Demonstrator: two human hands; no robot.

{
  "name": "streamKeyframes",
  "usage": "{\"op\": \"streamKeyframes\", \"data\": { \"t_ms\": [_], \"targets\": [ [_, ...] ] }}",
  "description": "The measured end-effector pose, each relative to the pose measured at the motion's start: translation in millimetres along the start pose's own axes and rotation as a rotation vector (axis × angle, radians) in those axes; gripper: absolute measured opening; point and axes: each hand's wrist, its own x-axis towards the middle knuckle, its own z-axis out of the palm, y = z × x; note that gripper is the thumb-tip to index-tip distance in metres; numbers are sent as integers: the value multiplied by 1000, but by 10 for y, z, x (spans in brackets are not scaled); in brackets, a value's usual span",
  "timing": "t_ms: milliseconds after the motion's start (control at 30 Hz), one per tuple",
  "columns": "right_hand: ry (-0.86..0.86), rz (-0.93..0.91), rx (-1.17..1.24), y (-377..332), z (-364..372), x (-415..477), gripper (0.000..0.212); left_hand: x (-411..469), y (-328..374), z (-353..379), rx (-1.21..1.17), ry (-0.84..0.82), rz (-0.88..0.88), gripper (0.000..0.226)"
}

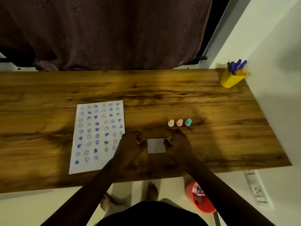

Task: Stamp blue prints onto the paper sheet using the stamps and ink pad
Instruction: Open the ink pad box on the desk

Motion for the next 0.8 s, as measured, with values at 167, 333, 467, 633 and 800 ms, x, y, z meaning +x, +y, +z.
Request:
{"op": "streamKeyframes", "data": {
  "t_ms": [167, 333, 467, 633, 800],
  "targets": [
    [-82, 54, -101, 102, 0, 41, 60, 24, 27, 83, 65, -56, -79, 34],
    [-139, 118, -80, 124, 31, 64, 50, 62, 12, 76, 44, -72, -83, 17],
    [-156, 142, -56, 111, 74, 50, 46, 105, -1, 119, 53, -84, -79, 27],
    [-151, 151, -66, 78, 91, 84, 46, 81, -45, 146, 13, -44, -36, 11],
    [-136, 114, -67, -125, 99, 146, 50, 62, -126, -15, -21, 17, -30, 12]
  ]
}}
